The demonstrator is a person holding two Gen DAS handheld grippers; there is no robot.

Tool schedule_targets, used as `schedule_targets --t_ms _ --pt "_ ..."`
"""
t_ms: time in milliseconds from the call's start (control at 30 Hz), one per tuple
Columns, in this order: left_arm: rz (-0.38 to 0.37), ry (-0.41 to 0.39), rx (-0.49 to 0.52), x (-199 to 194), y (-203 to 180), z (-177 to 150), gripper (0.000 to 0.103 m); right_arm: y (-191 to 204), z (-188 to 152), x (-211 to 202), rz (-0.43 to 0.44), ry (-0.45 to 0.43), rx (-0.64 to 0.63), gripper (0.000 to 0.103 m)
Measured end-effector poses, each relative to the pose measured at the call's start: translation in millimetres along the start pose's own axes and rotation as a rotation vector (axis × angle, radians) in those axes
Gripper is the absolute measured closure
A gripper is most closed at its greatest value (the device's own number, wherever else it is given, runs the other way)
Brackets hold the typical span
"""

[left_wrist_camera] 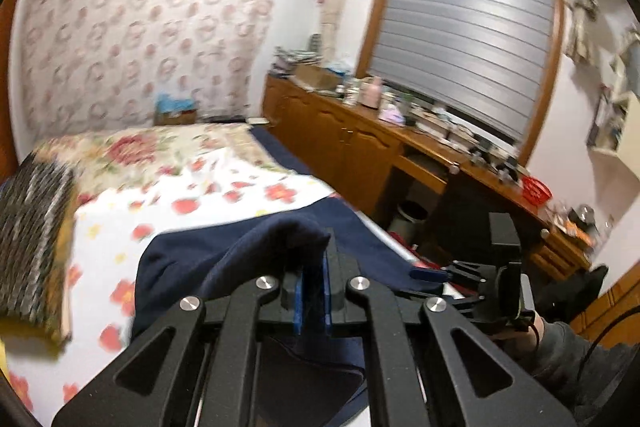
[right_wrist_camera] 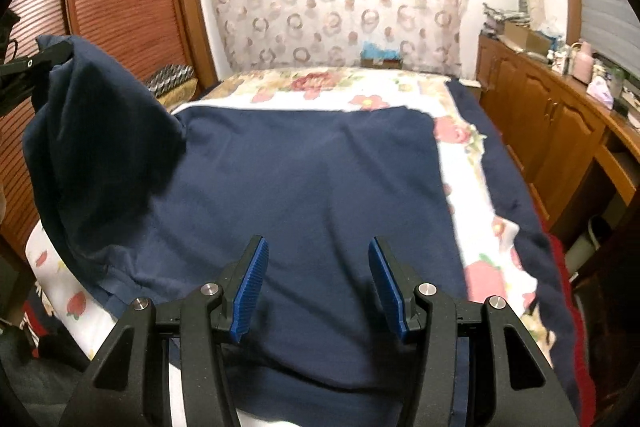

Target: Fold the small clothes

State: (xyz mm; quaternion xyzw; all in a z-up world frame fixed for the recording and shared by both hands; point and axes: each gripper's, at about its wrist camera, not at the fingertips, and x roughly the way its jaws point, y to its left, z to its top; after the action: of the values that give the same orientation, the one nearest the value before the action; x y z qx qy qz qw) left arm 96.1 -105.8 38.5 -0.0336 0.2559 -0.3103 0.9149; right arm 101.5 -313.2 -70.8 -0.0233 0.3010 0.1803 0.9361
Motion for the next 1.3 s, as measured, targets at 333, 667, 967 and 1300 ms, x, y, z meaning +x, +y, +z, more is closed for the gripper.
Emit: schedule_targets --t_ms 333,667,967,1300 --pt "-0.069 0.164 0.065 55.9 -45.7 3.4 0.085 -8.3 -8.7 -16.7 -0.023 -0.040 0.038 0.049" --pt "0.029 0.170 0.062 33.2 -12.8 -26.8 0.040 -8.5 2.0 -23.4 -0.011 -0.048 0.021 0.049" --pt "0.184 0.153 0.010 -7.1 39.7 -63.2 0.040 18.1 20.5 3.3 0.048 -0.017 -0.073 0.049" --pt "0.258 0.142 -0.097 -37.5 90.1 -86.7 0.038 81.3 50.7 53.7 0.171 0.039 -0.222 0.049"
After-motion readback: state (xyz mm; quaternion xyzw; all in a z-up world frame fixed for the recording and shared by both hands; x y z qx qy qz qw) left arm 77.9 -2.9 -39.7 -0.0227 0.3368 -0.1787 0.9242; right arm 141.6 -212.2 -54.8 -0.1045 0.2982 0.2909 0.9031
